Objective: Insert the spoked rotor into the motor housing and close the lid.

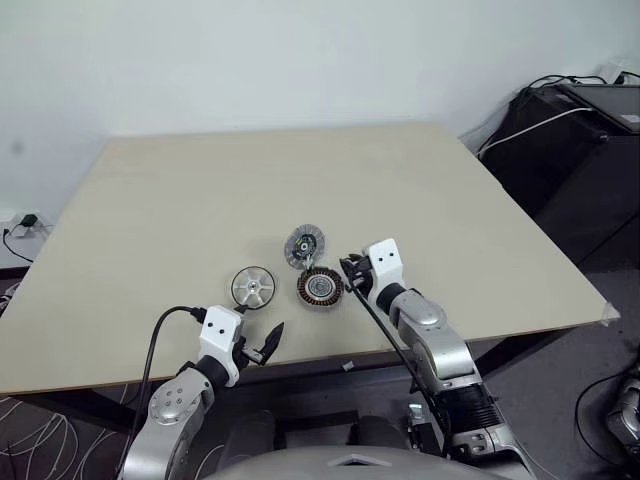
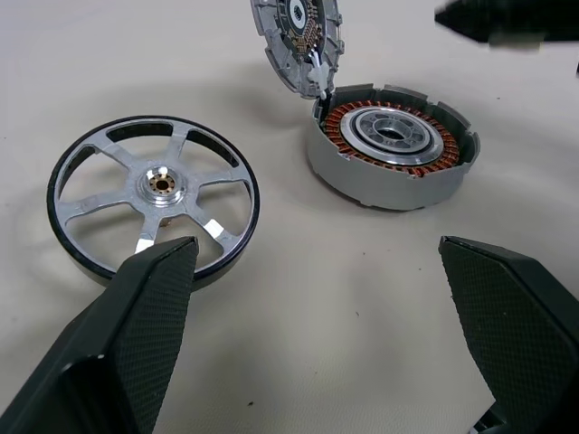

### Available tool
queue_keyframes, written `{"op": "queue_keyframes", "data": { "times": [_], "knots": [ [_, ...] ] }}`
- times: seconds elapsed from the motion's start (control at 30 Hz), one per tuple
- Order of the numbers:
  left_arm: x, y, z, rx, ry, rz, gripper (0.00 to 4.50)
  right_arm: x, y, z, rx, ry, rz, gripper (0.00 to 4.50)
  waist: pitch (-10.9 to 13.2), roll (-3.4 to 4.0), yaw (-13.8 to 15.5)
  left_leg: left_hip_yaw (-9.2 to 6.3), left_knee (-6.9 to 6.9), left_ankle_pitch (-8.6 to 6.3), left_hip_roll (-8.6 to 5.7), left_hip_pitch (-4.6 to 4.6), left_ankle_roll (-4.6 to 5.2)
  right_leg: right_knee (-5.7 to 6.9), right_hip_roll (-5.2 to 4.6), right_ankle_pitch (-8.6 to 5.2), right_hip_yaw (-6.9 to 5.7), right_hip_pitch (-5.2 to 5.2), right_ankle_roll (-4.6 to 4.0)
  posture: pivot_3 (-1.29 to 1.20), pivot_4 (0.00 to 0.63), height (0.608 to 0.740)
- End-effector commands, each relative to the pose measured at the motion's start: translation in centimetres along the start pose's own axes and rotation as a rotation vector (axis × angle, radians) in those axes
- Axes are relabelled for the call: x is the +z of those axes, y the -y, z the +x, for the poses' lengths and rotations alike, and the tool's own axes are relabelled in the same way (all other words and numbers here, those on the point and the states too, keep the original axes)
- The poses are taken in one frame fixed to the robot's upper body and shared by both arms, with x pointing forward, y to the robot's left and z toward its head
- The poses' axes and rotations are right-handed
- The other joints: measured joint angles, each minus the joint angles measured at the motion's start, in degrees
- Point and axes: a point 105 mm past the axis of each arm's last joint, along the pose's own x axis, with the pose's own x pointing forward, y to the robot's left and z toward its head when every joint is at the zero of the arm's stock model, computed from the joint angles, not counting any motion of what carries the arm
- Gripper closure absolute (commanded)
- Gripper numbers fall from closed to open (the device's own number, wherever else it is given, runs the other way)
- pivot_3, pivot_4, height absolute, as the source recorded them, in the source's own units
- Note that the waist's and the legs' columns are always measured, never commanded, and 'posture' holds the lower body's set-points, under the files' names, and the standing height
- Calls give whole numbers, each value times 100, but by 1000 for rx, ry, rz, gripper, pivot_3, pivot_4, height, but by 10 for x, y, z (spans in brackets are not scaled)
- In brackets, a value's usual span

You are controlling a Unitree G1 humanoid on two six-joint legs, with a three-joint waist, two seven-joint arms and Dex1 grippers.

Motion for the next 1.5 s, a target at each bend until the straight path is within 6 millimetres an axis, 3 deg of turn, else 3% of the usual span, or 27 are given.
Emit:
{"op": "queue_keyframes", "data": {
  "times": [0.03,0.3,0.57,1.0,1.17,1.27,1.37,1.5],
  "knots": [
    [14,4,1,-15,54,17,0,12,-25,4,106,29,-20,3818,0,0,-1,0,0,0,0,0,0,0,0,0,0,0,0,0,0,740],
    [14,5,1,-14,55,14,0,-12,-42,10,166,-52,-20,3818,0,-2,2,0,0,0,-1,0,0,0,-2,0,-1,0,0,0,0,740],
    [14,6,1,-14,57,11,0,-24,-36,17,149,-95,-14,3818,1,-2,0,0,-1,0,0,0,-1,0,-1,0,0,-1,0,0,0,740],
    [14,5,1,-10,60,9,0,-29,-30,22,134,-110,-8,3818,1,-2,-1,1,-1,0,-1,0,-1,0,0,0,-1,-1,0,0,0,740],
    [14,5,0,-5,59,7,0,-28,-28,18,141,-106,-2,2156,1,-2,1,1,-1,0,-1,0,-1,1,0,0,0,0,0,0,0,740],
    [14,5,0,-4,57,6,0,-18,-35,12,189,-70,8,1192,1,-2,6,1,-1,0,-1,-1,-1,-1,-1,0,0,-1,0,0,0,740],
    [13,5,0,-5,55,5,0,1,-43,7,235,-3,20,1303,2,-1,-4,1,-2,0,-1,-1,-1,-1,-1,0,0,-2,0,0,0,740],
    [13,6,1,-11,53,4,0,16,-47,8,234,35,19,2514,2,-2,-6,0,-4,0,1,0,-1,1,0,0,0,-3,0,0,0,740]
  ]
}}
